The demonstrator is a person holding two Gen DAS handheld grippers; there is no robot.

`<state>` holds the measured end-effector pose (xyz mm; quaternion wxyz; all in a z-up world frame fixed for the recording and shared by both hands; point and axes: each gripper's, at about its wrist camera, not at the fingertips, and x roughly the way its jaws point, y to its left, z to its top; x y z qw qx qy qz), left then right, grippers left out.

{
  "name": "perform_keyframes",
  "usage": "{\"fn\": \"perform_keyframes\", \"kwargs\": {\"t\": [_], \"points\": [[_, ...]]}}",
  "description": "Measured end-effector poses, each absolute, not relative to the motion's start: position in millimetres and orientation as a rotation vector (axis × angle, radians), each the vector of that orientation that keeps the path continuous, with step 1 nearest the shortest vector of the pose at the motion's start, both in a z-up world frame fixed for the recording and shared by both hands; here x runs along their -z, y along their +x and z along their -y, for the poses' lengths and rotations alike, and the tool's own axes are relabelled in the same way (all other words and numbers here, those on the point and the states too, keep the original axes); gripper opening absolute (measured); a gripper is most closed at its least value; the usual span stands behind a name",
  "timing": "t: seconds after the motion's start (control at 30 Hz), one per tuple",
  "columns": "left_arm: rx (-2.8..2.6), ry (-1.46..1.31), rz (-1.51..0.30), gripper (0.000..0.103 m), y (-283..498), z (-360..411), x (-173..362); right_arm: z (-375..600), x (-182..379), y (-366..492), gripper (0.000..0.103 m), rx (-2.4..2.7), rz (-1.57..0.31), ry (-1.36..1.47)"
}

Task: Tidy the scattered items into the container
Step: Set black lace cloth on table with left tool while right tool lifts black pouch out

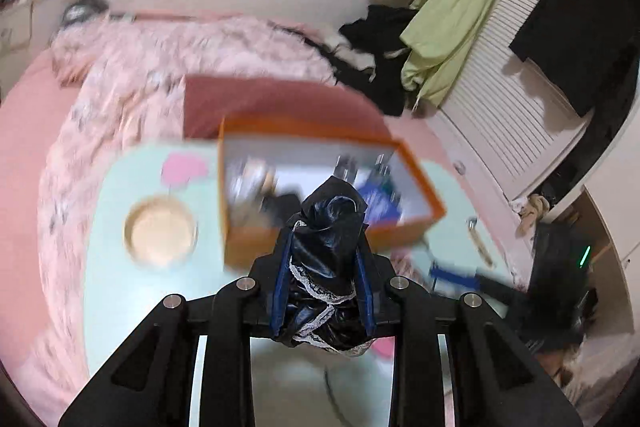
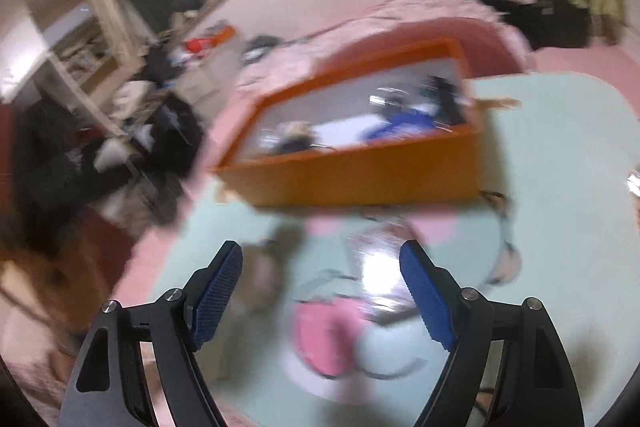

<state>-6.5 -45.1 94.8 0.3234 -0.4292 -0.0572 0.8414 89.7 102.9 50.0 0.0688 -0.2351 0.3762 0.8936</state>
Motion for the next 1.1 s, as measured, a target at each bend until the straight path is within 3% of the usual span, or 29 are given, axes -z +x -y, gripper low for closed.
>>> {"fn": "perform_keyframes", "kwargs": {"t": [0.13,0.27,0.4,0.53,0.6,0.67,0.87,1.0,1.1], "points": [[-2.256,-1.235,0.135,0.030,2,51,-52,-119,-84,56,0.079,-2.734,-1.120,-0.720],[-2.263,-1.281,0.158,0.032,10,43,-25,-141,-98,-1,0.069,-2.703,-1.075,-0.879],[-2.223,-1.266,0.136,0.034,24,27,-24,-151,-76,-59,0.051,-2.572,-1.079,-1.148],[-2.192,-1.263,0.089,0.056,33,17,-22,-149,-53,-83,0.050,-2.511,-1.078,-1.276],[-2.194,-1.254,0.101,0.060,35,18,-23,-145,-43,-86,0.047,-2.490,-1.101,-1.323],[-2.200,-1.249,0.130,0.061,36,23,-24,-147,-41,-82,0.041,-2.498,-1.130,-1.303],[-2.235,-1.239,0.221,0.061,32,44,-36,-171,-69,-43,0.041,-2.579,-1.220,-0.999],[-2.301,-1.172,0.165,0.061,27,48,-60,-168,-105,9,0.041,-2.691,-1.164,-0.736],[-2.326,-1.116,0.072,0.061,11,40,-85,-157,-112,40,0.041,-2.741,-1.137,-0.742]]}}
